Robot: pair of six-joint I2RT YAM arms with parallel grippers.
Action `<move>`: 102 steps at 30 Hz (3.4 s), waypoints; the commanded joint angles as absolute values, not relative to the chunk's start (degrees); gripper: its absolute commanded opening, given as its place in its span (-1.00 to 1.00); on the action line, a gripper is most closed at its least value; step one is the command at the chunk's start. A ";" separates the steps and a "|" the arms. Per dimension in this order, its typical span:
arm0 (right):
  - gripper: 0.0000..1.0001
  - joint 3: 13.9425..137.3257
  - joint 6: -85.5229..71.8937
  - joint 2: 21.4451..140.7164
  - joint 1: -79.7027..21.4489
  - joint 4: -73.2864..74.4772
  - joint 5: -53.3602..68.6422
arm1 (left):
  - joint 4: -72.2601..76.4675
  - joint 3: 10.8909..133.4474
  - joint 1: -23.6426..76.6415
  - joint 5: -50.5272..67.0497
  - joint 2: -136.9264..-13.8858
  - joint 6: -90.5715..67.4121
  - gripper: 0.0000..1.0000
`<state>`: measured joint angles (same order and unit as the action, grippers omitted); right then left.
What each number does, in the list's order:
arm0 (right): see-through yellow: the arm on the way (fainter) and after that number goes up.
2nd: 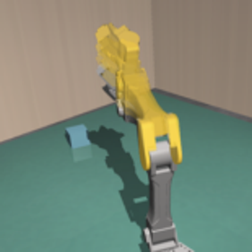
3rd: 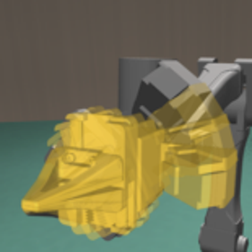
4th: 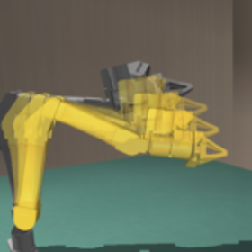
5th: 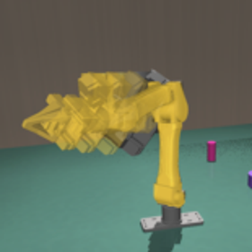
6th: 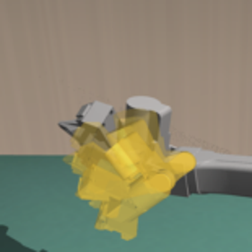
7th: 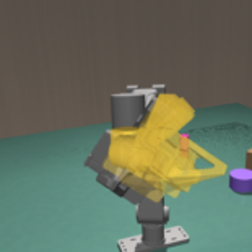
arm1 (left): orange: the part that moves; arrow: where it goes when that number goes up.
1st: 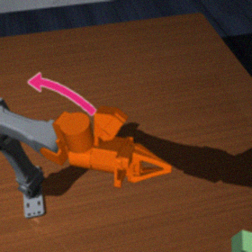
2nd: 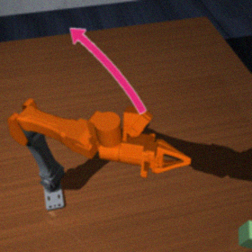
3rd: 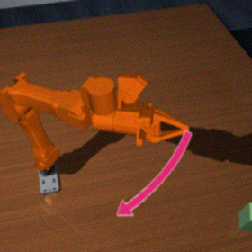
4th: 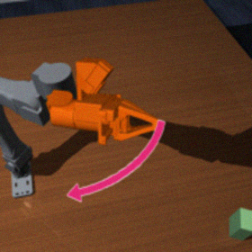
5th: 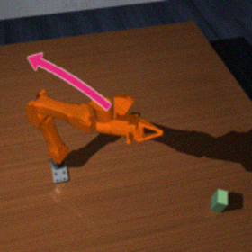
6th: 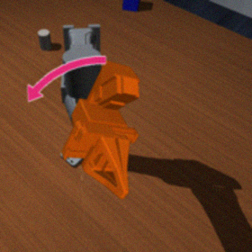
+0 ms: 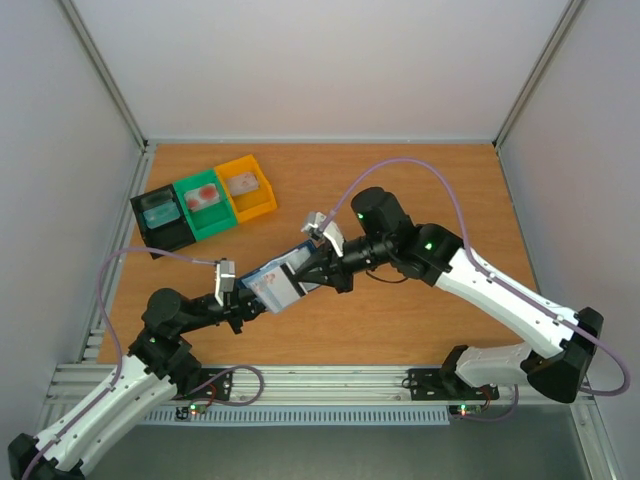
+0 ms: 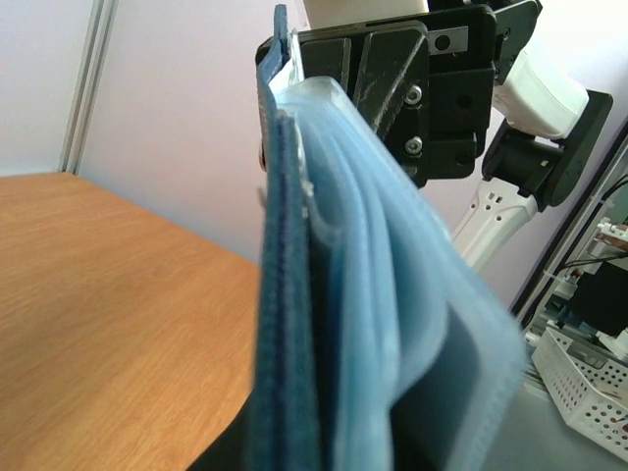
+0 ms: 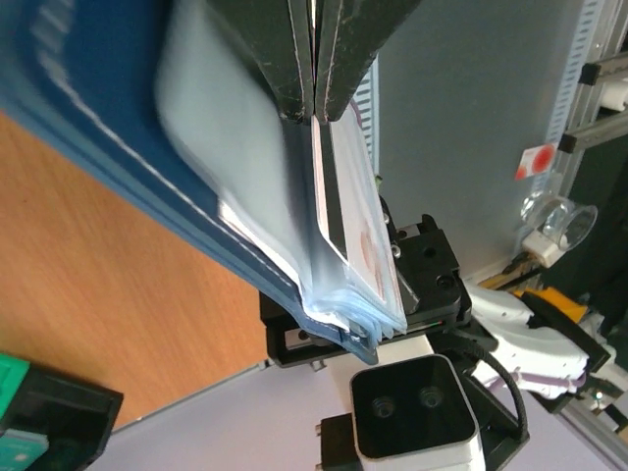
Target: Take the credit cards out of the card holder
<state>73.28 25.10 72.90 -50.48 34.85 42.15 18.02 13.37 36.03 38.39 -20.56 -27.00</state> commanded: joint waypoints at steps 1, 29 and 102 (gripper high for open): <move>-0.97 72.74 25.67 69.87 -48.71 35.89 41.03 | 22.52 13.27 36.21 38.30 -19.85 -26.89 -0.99; -0.62 73.74 23.13 75.91 -48.34 32.13 50.78 | 22.41 13.27 36.47 37.63 -20.33 -26.74 -0.99; -0.98 66.22 27.37 53.54 -38.67 45.37 40.40 | -24.31 28.26 27.58 19.73 -67.47 -43.78 0.30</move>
